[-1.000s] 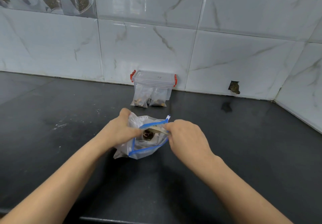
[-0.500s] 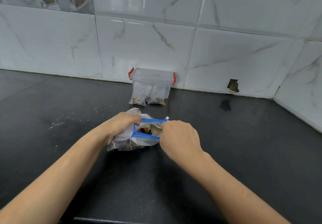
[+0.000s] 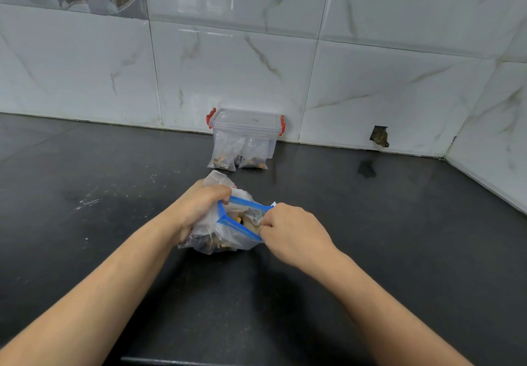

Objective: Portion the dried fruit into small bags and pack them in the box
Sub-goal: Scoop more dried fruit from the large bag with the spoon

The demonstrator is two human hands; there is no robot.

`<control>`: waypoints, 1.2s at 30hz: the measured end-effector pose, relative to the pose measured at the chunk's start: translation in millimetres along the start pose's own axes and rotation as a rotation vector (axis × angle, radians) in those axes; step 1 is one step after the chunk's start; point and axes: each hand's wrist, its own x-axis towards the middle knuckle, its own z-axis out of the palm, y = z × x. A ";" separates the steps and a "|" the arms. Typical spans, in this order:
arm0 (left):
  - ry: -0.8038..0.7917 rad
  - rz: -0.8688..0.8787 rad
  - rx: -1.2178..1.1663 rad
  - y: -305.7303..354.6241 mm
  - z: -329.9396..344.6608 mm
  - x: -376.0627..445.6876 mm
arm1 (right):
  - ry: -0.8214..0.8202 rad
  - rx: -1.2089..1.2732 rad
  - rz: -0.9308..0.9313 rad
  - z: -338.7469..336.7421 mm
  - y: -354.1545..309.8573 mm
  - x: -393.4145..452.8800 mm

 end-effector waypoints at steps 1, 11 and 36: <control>-0.003 0.007 -0.028 -1.1 1.5 -0.1 | -0.010 0.025 0.009 -0.8 0.7 0.8; -0.117 0.066 0.003 -10.7 6.5 1.4 | -0.074 0.633 0.196 0.5 14.5 -10.9; 0.104 0.438 0.154 -29.6 -3.6 2.1 | 0.077 0.646 0.160 -56.0 36.9 -38.9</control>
